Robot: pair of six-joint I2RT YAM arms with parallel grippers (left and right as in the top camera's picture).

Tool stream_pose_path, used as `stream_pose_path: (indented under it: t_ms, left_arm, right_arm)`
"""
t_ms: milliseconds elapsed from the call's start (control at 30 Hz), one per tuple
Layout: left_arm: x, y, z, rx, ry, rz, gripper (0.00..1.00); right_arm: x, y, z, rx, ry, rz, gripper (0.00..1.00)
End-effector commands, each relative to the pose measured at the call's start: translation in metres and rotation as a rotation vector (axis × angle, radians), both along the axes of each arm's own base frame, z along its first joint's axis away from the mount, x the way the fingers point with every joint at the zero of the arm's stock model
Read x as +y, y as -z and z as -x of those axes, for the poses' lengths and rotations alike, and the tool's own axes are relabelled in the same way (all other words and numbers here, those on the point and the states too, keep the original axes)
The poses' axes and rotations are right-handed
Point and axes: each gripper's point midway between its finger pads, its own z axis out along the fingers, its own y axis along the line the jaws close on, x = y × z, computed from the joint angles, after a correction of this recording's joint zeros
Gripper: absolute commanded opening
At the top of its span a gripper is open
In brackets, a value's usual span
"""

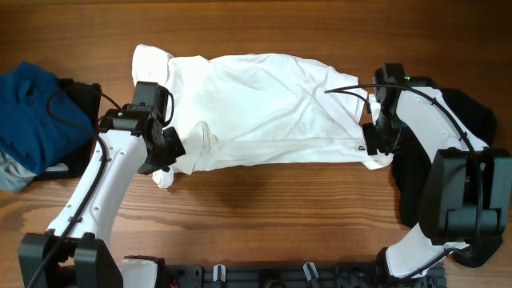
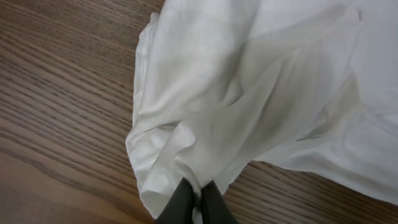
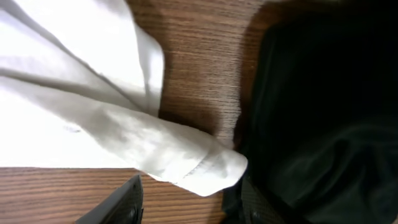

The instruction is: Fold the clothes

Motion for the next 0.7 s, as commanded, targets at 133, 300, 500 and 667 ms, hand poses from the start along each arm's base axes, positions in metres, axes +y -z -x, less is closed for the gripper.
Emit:
stream_pose_path:
  t_ms: [133,300,500,667]
  left_arm:
    - [0.000,-0.007,-0.005,-0.027,0.010,0.006,0.04]
    - [0.000,-0.007,-0.005,-0.027,0.010,0.006,0.04]
    - [0.000,-0.007,-0.005,-0.026,0.010,0.006,0.04]
    - [0.000,-0.007,-0.005,-0.026,0.010,0.006,0.04]
  right_arm:
    - [0.005,0.021,0.011,0.029,-0.054,-0.038,0.52]
    - [-0.004,0.026,0.010,0.004,-0.012,0.020,0.52]
    - [-0.014,0.026,0.000,-0.057,0.069,0.086,0.37]
    - [-0.014,0.026,0.001,-0.057,0.082,0.088,0.32]
